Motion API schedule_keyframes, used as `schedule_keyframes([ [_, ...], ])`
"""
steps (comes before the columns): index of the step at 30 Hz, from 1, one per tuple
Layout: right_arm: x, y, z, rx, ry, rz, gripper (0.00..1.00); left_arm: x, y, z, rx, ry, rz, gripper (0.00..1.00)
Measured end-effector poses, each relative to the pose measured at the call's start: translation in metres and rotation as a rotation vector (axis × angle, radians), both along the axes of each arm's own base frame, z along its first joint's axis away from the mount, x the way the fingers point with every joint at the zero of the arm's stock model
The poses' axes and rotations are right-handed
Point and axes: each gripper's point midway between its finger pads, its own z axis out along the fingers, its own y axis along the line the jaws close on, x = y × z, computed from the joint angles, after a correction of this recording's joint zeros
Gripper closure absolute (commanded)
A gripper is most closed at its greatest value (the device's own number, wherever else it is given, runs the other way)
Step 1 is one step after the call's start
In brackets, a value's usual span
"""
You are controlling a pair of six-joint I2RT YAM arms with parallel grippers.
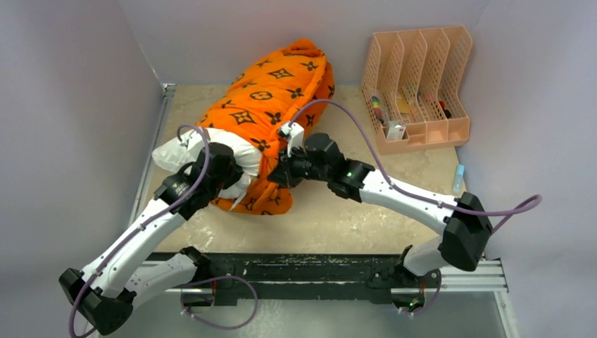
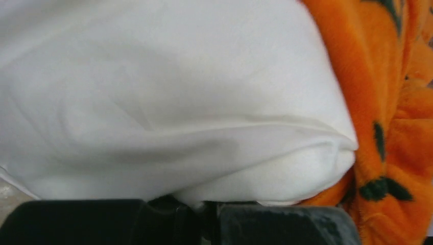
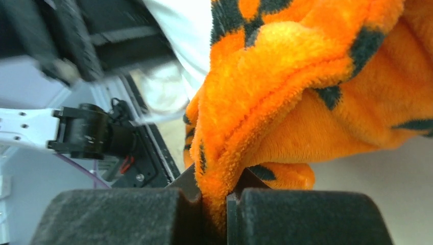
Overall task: Remove the pillowcase from the pillow
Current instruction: Remove the pillow from the pillowcase.
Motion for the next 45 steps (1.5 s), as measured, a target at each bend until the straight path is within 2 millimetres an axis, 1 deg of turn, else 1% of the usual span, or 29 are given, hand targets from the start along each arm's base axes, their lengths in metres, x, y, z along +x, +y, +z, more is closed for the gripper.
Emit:
schedule_keyframes([
  [2, -0.002, -0.012, -0.011, -0.016, -0.017, -0.037, 1.0, 0.002, -0.001, 0.013, 0.034, -0.001, -0.027, 1.0],
  [3, -0.001, -0.019, -0.02, -0.029, -0.021, -0.068, 1.0, 0.001, -0.002, 0.02, 0.039, -0.005, -0.04, 1.0],
  [6, 0.008, -0.036, -0.048, -0.072, 0.004, -0.201, 1.0, -0.006, -0.004, 0.045, 0.056, -0.011, -0.092, 1.0],
  [9, 0.024, -0.058, -0.089, -0.139, 0.072, -0.359, 1.0, -0.014, 0.002, 0.07, 0.067, -0.02, -0.105, 1.0],
  [10, 0.033, -0.067, -0.108, -0.157, 0.106, -0.42, 1.0, -0.017, 0.003, 0.077, 0.066, -0.023, -0.113, 1.0],
  [11, 0.038, -0.072, -0.125, -0.175, 0.139, -0.464, 1.0, -0.02, 0.003, 0.082, 0.063, -0.02, -0.122, 1.0],
  [12, 0.045, -0.078, -0.135, -0.185, 0.161, -0.506, 1.0, -0.024, 0.003, 0.086, 0.061, -0.014, -0.137, 1.0],
  [15, 0.055, -0.08, -0.152, -0.19, 0.191, -0.589, 1.0, -0.029, 0.0, 0.09, 0.059, 0.014, -0.17, 1.0],
  [17, 0.061, -0.081, -0.153, -0.183, 0.189, -0.638, 1.0, -0.029, -0.002, 0.091, 0.063, 0.024, -0.177, 1.0],
  [20, 0.072, -0.084, -0.147, -0.182, 0.172, -0.698, 1.0, -0.033, 0.001, 0.091, 0.074, 0.041, -0.18, 1.0],
  [21, 0.073, -0.084, -0.143, -0.178, 0.164, -0.702, 0.96, -0.033, 0.001, 0.092, 0.073, 0.039, -0.179, 1.0],
  [22, 0.073, -0.085, -0.139, -0.176, 0.156, -0.7, 0.89, -0.035, 0.001, 0.093, 0.068, 0.037, -0.182, 1.0],
  [24, 0.069, -0.088, -0.127, -0.168, 0.132, -0.663, 0.65, -0.038, 0.0, 0.093, 0.047, 0.022, -0.194, 1.0],
  [25, 0.065, -0.089, -0.119, -0.156, 0.121, -0.632, 0.55, -0.04, 0.0, 0.092, 0.031, 0.01, -0.201, 1.0],
  [26, 0.06, -0.092, -0.11, -0.144, 0.114, -0.606, 0.5, -0.044, 0.0, 0.088, 0.013, 0.002, -0.21, 1.0],
  [28, 0.05, -0.102, -0.09, -0.125, 0.092, -0.566, 0.44, -0.051, -0.001, 0.078, -0.012, 0.004, -0.228, 1.0],
  [31, 0.042, -0.121, -0.057, -0.097, 0.045, -0.558, 0.3, -0.061, -0.002, 0.05, -0.033, 0.034, -0.253, 1.0],
  [32, 0.039, -0.127, -0.047, -0.089, 0.027, -0.559, 0.27, -0.064, -0.002, 0.042, -0.037, 0.047, -0.26, 1.0],
  [35, 0.032, -0.142, -0.022, -0.079, -0.025, -0.553, 0.19, -0.073, -0.006, 0.017, -0.04, 0.108, -0.293, 1.0],
  [38, 0.035, -0.147, 0.0, -0.089, -0.062, -0.543, 0.16, -0.076, -0.012, 0.006, -0.038, 0.152, -0.322, 0.99],
  [39, 0.038, -0.146, 0.007, -0.086, -0.071, -0.536, 0.14, -0.076, -0.013, 0.003, -0.039, 0.16, -0.332, 0.9],
  [40, 0.043, -0.144, 0.016, -0.087, -0.077, -0.519, 0.12, -0.076, -0.015, 0.001, -0.037, 0.167, -0.34, 0.82],
  [41, 0.051, -0.14, 0.026, -0.087, -0.085, -0.505, 0.09, -0.076, -0.016, -0.002, -0.035, 0.174, -0.345, 0.79],
  [42, 0.059, -0.134, 0.036, -0.085, -0.093, -0.485, 0.06, -0.077, -0.016, -0.004, -0.033, 0.179, -0.345, 0.72],
  [43, 0.067, -0.127, 0.044, -0.083, -0.101, -0.465, 0.04, -0.077, -0.015, -0.005, -0.032, 0.178, -0.344, 0.65],
  [45, 0.082, -0.109, 0.056, -0.085, -0.12, -0.413, 0.01, -0.076, -0.014, -0.002, -0.036, 0.161, -0.34, 0.54],
])
